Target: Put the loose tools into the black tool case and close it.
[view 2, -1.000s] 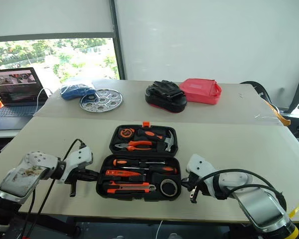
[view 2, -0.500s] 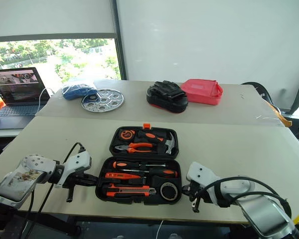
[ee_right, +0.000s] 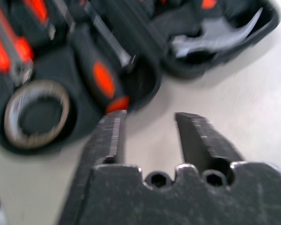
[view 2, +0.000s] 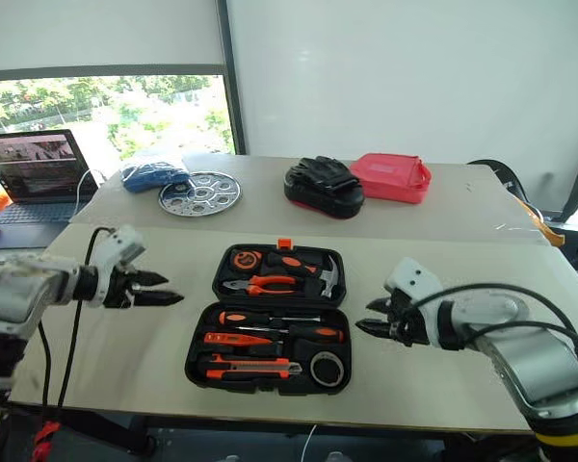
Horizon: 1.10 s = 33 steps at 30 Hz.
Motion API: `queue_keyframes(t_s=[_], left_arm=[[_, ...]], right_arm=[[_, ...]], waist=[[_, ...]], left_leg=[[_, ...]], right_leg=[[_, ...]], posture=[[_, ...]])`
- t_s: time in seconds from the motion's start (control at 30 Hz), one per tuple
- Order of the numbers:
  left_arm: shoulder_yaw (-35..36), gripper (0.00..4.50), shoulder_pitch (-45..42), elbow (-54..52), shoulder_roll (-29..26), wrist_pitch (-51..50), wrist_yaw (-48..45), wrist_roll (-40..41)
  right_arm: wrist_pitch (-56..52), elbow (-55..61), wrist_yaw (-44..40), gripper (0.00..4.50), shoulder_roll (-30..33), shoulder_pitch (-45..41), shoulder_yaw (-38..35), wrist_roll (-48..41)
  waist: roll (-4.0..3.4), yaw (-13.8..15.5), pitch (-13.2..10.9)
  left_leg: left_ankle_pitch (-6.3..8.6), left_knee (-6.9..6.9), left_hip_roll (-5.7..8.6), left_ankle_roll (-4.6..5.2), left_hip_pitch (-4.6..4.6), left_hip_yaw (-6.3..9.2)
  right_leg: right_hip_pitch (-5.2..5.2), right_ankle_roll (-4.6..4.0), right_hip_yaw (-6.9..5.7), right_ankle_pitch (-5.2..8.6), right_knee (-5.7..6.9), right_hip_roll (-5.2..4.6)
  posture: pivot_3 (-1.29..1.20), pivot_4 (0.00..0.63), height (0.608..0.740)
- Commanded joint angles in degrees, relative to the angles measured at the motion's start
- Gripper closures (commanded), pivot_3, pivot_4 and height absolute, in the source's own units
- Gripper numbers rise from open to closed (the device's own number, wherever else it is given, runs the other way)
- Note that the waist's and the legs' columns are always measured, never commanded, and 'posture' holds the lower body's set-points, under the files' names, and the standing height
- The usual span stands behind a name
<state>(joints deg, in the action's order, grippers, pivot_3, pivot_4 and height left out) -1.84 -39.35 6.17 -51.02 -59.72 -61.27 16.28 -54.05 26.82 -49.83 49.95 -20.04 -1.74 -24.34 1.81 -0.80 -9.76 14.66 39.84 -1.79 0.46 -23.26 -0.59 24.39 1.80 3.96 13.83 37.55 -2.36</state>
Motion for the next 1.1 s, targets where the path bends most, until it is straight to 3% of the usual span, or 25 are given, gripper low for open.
queue_keyframes(t_s=[0.03,0.13,0.23,0.57,0.73,0.8,1.1], left_arm=[[2.5,0.0,-5.9,-0.5,3.9,-15.7,8.8,0.9],[4.0,0.0,-9.7,-0.4,7.9,-27.6,15.7,-0.4],[6.3,0.0,-12.8,2.4,11.8,-32.7,23.2,-2.0],[8.8,0.0,-16.8,8.8,19.4,-32.8,37.1,0.6],[10.7,0.0,-17.6,9.8,21.6,-32.8,40.2,1.8],[11.5,0.0,-18.0,10.2,22.4,-32.8,41.2,1.9],[13.9,0.0,-20.5,13.5,25.5,-32.8,42.5,3.1]], right_arm=[[-4.7,-1.0,3.3,0.92,-1.5,-4.1,-1.2,-1.8],[-7.7,-5.3,7.7,0.06,-4.1,-8.6,-0.5,-0.6],[-12.7,-10.3,12.0,0.06,-8.0,-13.3,-1.8,-1.0],[-31.9,-22.4,26.9,0.06,-24.9,-24.8,-14.1,-1.4],[-34.2,-22.0,28.8,1.37,-27.3,-25.2,-14.6,-1.7],[-34.7,-21.6,29.1,2.17,-27.8,-25.2,-14.4,-2.0],[-32.9,-22.8,29.5,2.17,-28.0,-24.5,-11.9,-1.6]], waist=[[0.02,0.0,0.0],[0.02,-0.1,0.0],[0.05,-0.3,0.0],[0.04,-0.2,0.0],[0.03,0.0,0.0],[0.03,0.0,0.0],[0.03,0.1,0.0]], left_leg=[[0.01,0.0,0.02,0.01,-0.02,0.03],[0.02,-0.01,0.05,0.02,-0.09,0.06],[0.01,-0.01,0.07,0.01,-0.09,0.07],[-0.04,-0.07,0.1,-0.07,-0.06,0.4],[-0.08,-0.07,0.17,-0.16,-0.3,0.47],[-0.17,-0.07,0.22,-0.31,-0.54,0.47],[-0.25,-0.1,0.82,-0.38,-0.58,0.47]], right_leg=[[0.0,0.01,-0.01,0.01,0.01,-0.01],[0.04,0.01,-0.01,0.01,-0.01,-0.06],[0.08,0.01,0.0,0.0,0.02,-0.08],[0.2,-0.09,0.0,-0.07,0.26,-0.17],[0.44,-0.03,0.0,-0.12,0.47,-0.27],[0.68,0.01,0.02,-0.15,0.52,-0.32],[0.75,0.21,-0.06,-0.18,0.47,-0.82]], posture=[[0.0,0.15,0.74],[0.0,0.15,0.74],[0.0,0.15,0.74],[0.0,0.15,0.74],[0.0,0.15,0.74],[0.0,0.15,0.74],[0.0,0.15,0.74]])
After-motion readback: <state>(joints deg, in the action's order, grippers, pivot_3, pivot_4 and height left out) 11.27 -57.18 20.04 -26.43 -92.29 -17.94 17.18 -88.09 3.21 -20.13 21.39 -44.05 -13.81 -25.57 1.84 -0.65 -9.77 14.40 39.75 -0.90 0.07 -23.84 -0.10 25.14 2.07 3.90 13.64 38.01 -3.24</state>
